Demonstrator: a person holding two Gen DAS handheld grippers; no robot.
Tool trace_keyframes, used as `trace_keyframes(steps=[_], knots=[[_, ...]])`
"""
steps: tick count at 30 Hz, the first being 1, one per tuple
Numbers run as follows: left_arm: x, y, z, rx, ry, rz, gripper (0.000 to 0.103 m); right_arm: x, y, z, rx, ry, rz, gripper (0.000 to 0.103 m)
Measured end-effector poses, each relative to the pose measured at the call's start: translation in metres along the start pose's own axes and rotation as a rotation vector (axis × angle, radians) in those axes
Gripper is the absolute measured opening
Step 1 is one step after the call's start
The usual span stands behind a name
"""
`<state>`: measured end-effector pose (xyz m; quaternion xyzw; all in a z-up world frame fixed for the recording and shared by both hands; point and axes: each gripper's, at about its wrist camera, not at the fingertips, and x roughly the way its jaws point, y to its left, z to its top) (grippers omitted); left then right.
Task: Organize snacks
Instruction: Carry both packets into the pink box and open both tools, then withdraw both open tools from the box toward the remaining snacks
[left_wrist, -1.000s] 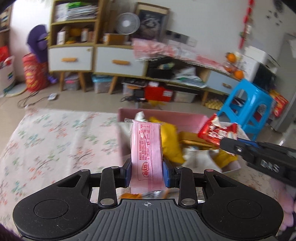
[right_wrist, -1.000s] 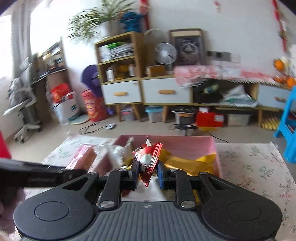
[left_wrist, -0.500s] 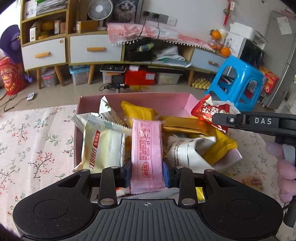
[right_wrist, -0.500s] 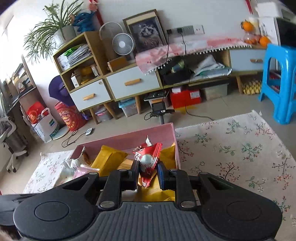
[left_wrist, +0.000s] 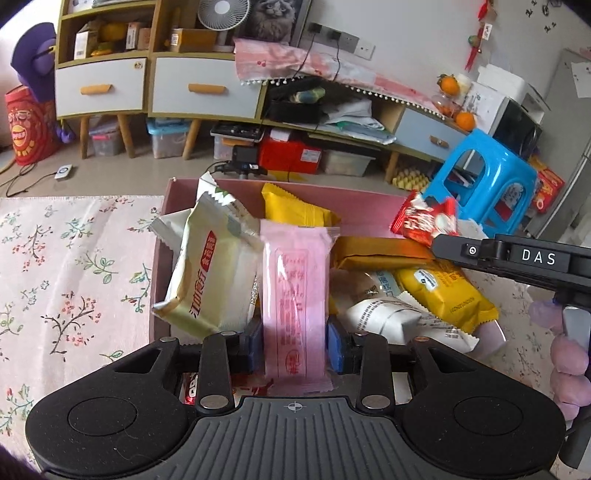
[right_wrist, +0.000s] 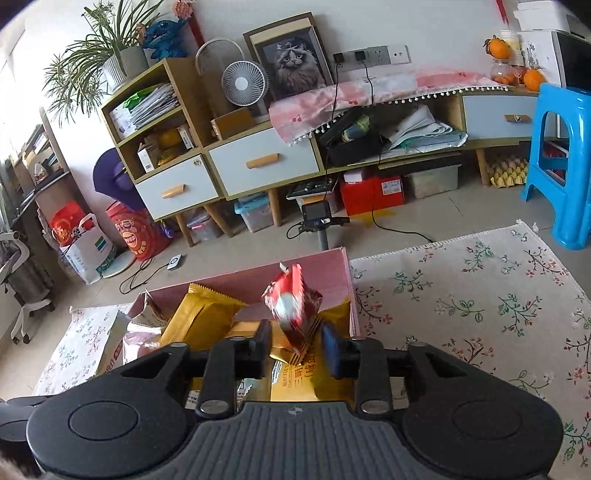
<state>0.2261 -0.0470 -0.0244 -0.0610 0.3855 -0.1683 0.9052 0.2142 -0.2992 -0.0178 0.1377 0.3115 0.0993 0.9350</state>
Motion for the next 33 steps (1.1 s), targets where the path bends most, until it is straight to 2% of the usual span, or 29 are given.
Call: trace_keyframes(steps=[1, 3, 9, 10, 15, 24, 28, 33], knots=[[-0.002, -0.001, 0.0, 0.002, -0.006, -0.004, 0.039, -0.002, 0.0, 0.0, 0.0, 0.0, 0.0, 0.03], [-0.008, -0.003, 0.001, 0.002, -0.015, -0.013, 0.049, -0.007, 0.001, 0.001, 0.003, -0.002, -0.002, 0.037], [-0.031, -0.01, 0.002, 0.013, -0.017, -0.022, 0.07, -0.033, 0.007, 0.0, 0.016, -0.023, -0.012, 0.057], [-0.036, -0.011, 0.002, 0.019, -0.016, -0.015, 0.072, -0.036, 0.008, 0.0, 0.02, -0.025, -0.016, 0.062], [-0.065, -0.012, 0.001, 0.032, -0.037, 0.047, 0.086, -0.059, 0.018, -0.005, 0.034, -0.03, -0.042, 0.077], [-0.104, -0.007, -0.013, -0.006, -0.001, 0.094, 0.094, -0.095, 0.049, -0.027, -0.105, -0.024, -0.1, 0.091], [-0.111, -0.005, -0.026, -0.013, 0.005, 0.115, 0.095, -0.105, 0.06, -0.046, -0.2, -0.029, -0.1, 0.092], [-0.12, 0.0, -0.037, -0.02, 0.005, 0.12, 0.096, -0.111, 0.071, -0.066, -0.307, -0.043, -0.145, 0.093]])
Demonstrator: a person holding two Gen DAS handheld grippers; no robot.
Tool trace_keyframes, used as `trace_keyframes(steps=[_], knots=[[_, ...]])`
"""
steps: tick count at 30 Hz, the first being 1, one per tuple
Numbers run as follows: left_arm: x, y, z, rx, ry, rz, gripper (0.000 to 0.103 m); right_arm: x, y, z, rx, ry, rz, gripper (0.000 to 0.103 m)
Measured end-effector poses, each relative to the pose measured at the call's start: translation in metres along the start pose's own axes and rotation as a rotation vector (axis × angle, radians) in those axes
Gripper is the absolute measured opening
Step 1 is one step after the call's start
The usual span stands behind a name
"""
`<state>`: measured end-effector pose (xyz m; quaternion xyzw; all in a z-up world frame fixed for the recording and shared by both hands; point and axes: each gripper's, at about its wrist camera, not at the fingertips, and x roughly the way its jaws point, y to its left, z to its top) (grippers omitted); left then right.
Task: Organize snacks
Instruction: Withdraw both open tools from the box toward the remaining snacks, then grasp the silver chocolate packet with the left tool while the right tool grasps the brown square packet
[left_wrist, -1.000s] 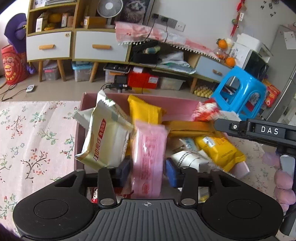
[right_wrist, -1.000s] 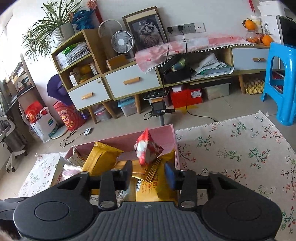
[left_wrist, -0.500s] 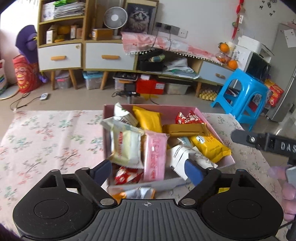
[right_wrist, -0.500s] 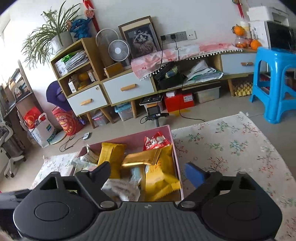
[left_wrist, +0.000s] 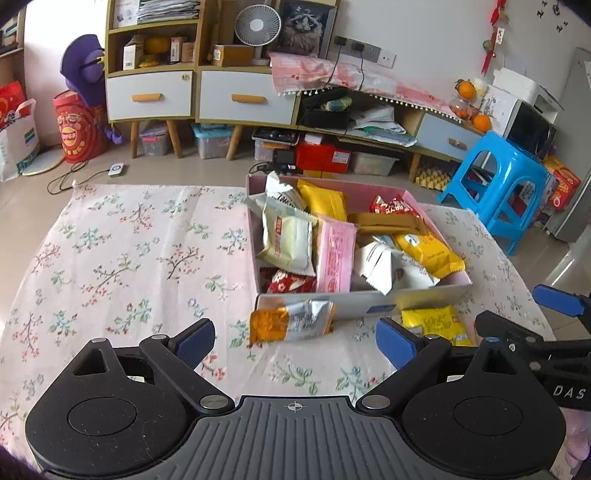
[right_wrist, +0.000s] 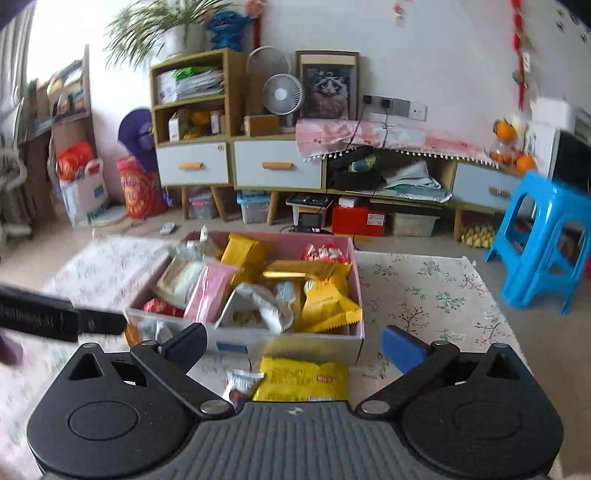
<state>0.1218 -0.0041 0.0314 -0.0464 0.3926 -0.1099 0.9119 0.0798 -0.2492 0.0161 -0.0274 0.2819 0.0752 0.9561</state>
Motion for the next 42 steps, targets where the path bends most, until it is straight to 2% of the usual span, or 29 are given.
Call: trace_keyframes(steps=[10, 25, 42], knots=[[-0.002, 0.004, -0.013, -0.011, 0.009, 0.016, 0.097, -0.009, 0.006, -0.009, -0.031, -0.011, -0.009, 0.094], [0.014, -0.028, -0.033, 0.083, 0.054, 0.017, 0.097, -0.016, -0.011, -0.017, -0.023, -0.013, -0.025, 0.094], [0.039, -0.063, -0.056, 0.186, 0.052, -0.034, 0.097, -0.002, -0.053, -0.04, 0.006, 0.02, -0.012, 0.094]])
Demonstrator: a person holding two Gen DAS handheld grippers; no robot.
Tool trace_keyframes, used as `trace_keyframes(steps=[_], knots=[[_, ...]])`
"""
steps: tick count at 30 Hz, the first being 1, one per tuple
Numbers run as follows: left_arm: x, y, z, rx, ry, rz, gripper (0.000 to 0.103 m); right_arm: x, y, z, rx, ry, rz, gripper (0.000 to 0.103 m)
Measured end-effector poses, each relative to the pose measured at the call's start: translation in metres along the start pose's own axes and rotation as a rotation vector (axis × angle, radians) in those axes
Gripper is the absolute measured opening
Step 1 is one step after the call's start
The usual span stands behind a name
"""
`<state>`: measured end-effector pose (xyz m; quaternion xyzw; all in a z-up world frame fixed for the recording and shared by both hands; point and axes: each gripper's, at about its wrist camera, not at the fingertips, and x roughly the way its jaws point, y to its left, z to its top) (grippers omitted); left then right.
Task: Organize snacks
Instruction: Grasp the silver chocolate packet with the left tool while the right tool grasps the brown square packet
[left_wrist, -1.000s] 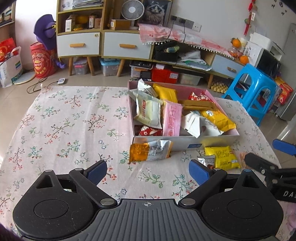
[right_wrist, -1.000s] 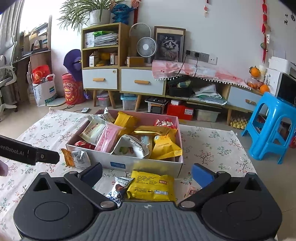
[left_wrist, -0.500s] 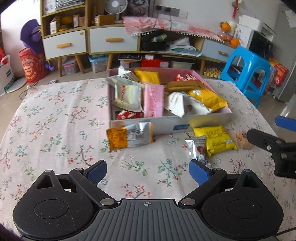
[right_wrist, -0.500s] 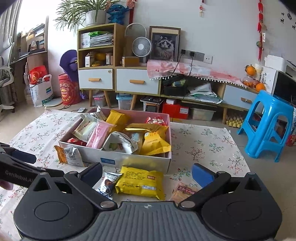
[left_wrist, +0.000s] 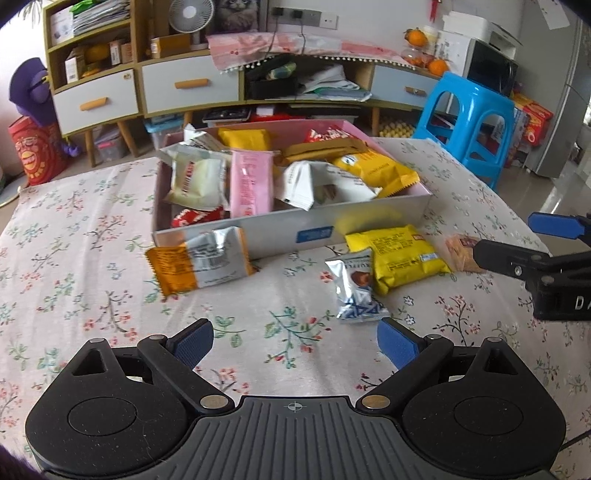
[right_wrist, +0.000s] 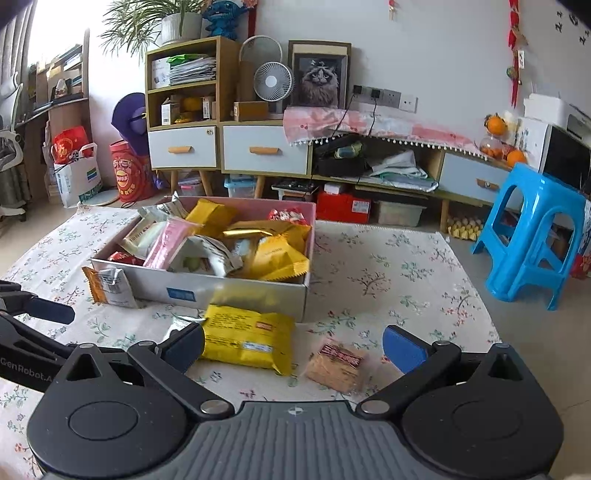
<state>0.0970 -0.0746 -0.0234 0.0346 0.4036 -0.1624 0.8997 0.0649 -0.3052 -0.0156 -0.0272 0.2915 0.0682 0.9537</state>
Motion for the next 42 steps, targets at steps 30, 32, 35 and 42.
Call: trace_keyframes(steps=[30, 32, 35, 42], knots=[[0.037, -0.034, 0.005, 0.137, -0.075, -0.038, 0.054, 0.061, -0.049, -0.025, -0.033, 0.154, 0.054, 0.091], [0.036, -0.037, 0.004, 0.147, -0.078, -0.042, 0.045, 0.06, -0.046, -0.024, -0.038, 0.15, 0.058, 0.088], [0.036, -0.041, 0.003, 0.174, -0.081, -0.043, 0.03, 0.058, -0.044, -0.023, -0.043, 0.141, 0.075, 0.078], [0.031, -0.037, 0.004, 0.132, -0.055, -0.071, 0.024, 0.054, -0.027, -0.015, -0.097, 0.131, 0.072, 0.033]])
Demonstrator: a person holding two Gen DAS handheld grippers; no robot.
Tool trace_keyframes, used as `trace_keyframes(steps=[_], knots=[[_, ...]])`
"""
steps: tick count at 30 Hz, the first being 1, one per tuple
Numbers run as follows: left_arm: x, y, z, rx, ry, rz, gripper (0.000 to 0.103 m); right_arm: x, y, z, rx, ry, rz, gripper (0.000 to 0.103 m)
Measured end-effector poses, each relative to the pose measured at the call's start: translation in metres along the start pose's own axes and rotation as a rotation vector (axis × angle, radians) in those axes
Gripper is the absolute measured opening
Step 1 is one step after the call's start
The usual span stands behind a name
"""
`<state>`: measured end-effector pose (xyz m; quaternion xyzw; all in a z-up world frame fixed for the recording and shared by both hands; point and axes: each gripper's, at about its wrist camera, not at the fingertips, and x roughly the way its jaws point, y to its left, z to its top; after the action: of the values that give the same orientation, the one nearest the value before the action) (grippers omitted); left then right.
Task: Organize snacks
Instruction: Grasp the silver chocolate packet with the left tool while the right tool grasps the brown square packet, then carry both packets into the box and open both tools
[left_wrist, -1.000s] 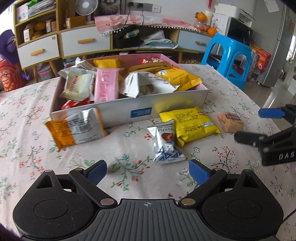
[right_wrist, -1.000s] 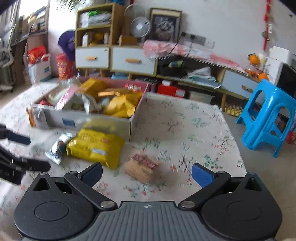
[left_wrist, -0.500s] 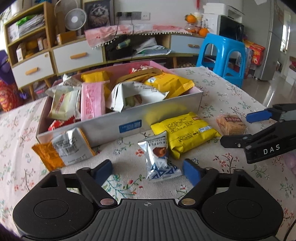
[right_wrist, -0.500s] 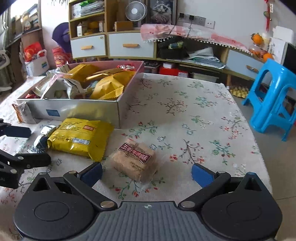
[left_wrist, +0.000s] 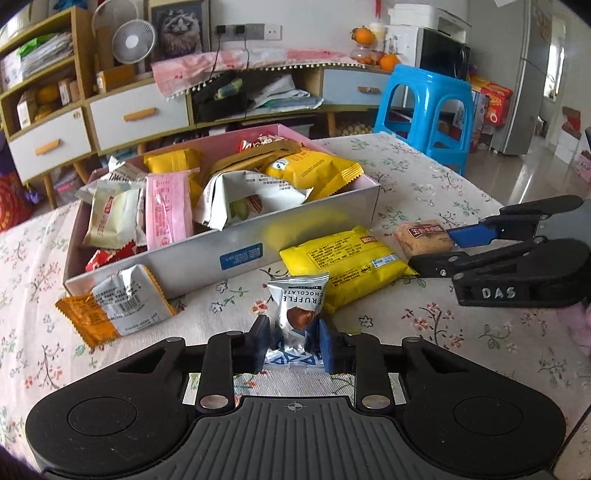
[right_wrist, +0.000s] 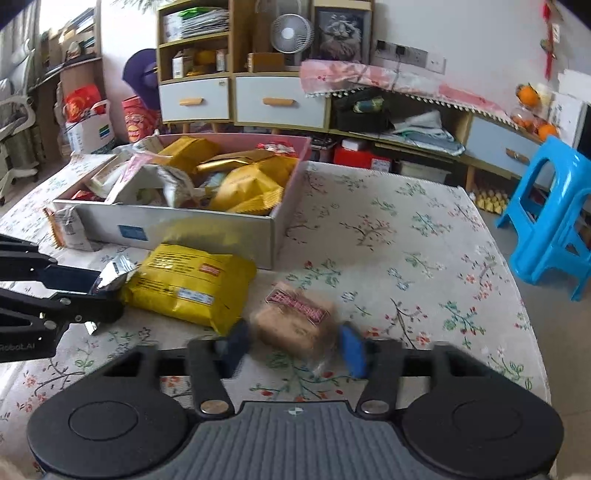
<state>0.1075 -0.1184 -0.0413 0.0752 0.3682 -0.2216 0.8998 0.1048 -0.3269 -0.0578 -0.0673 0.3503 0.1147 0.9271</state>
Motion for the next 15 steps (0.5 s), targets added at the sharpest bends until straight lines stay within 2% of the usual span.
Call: trace_keyframes(steps=[3, 15], knots=[[-0.003, 0.003, 0.002, -0.021, 0.012, -0.018, 0.023, -0.002, 0.006, 0.001, -0.034, 0.001, -0.013, 0.032], [-0.015, 0.011, 0.01, -0.061, 0.009, -0.043, 0.018, -0.016, 0.011, 0.0, -0.031, -0.005, -0.014, 0.031]])
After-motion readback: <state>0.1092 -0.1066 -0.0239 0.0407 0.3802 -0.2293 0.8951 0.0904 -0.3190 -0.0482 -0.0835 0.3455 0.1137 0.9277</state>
